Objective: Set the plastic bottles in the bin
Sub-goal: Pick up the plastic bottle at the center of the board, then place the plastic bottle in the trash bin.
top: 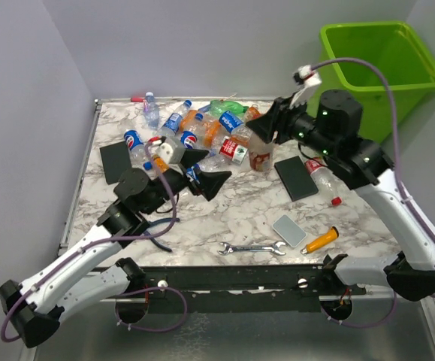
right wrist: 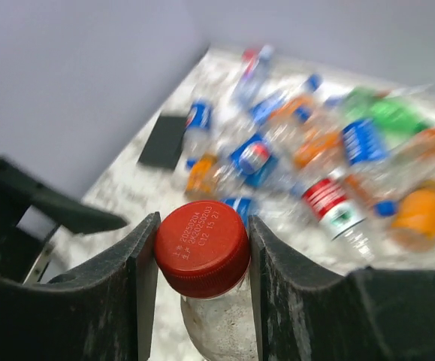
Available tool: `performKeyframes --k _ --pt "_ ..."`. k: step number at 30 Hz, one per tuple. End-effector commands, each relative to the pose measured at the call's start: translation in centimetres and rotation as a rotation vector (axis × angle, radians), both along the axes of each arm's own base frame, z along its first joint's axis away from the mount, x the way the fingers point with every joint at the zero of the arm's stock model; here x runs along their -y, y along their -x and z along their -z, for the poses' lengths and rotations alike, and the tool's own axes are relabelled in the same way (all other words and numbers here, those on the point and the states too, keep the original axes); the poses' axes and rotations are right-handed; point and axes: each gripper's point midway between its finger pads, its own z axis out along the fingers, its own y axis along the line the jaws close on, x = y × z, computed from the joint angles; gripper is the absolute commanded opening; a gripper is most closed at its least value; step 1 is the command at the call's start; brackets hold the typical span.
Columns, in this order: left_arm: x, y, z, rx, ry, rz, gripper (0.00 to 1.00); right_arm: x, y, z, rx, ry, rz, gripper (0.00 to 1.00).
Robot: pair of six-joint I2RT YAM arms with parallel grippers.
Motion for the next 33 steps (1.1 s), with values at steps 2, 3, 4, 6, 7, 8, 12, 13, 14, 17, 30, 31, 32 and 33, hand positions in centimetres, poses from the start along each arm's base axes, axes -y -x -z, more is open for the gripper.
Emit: performKeyframes --k 2,3,4,6,7,8,12,13,14,17,30,31,32,33 --pt "-7.9 -2.5 -1.1 0.153 -0.044 -0.41 0.99 11.0 -1.8 -11.3 0.317 0.029 0.516 0.01" --pt "-8.9 -2.5 -1.1 0.168 -0.04 -0.447 0.99 12.6 -2.1 -12.8 0.359 0.013 0.609 0.01" --pt "-9.4 -2.4 -0.8 0.186 -0.041 -0.468 0.99 14.4 -2.5 -14.3 0.4 0.0 0.713 0.01" --pt "-10.2 -2.4 0.0 0.197 -0.039 -0.496 0.99 17.6 -3.2 -17.1 0.495 0.005 0.918 0.01" --pt "-10.4 -2.4 0.6 0.189 -0.037 -0.51 0.99 19.2 -3.5 -18.4 0.548 0.003 1.023 0.01" --pt "-10.7 -2.5 1.3 0.181 -0.039 -0.523 0.99 20.7 -3.6 -19.8 0.605 -0.02 1.116 0.01" --pt "-11.9 -2.9 3.6 0.14 -0.03 -0.591 0.99 25.1 -5.8 -23.3 0.724 -0.083 1.311 0.0" --pt "-12.2 -2.9 3.9 0.137 -0.019 -0.603 0.99 26.5 -6.6 -23.6 0.737 -0.096 1.358 0.0" --pt "-12.4 -2.9 4.1 0.131 -0.009 -0.613 0.99 28.0 -7.3 -23.6 0.746 -0.127 1.413 0.0" --pt "-12.8 -2.8 4.1 0.123 0.013 -0.626 0.99 32.0 -10.7 -22.3 0.71 -0.172 1.515 0.01" --pt "-14.0 -2.7 4.5 0.097 0.026 -0.677 0.99 35.7 -22.9 -12.0 0.438 -0.102 1.421 0.49" --pt "-14.0 -2.7 4.5 0.097 0.026 -0.677 0.99 35.4 -23.2 -11.3 0.409 -0.109 1.405 0.63" --pt "-14.0 -2.7 4.5 0.097 0.023 -0.674 0.99 35.1 -23.4 -11.0 0.394 -0.115 1.389 0.66" --pt "-14.1 -2.6 4.4 0.1 0.026 -0.674 0.99 34.9 -23.6 -10.5 0.383 -0.113 1.375 0.71"
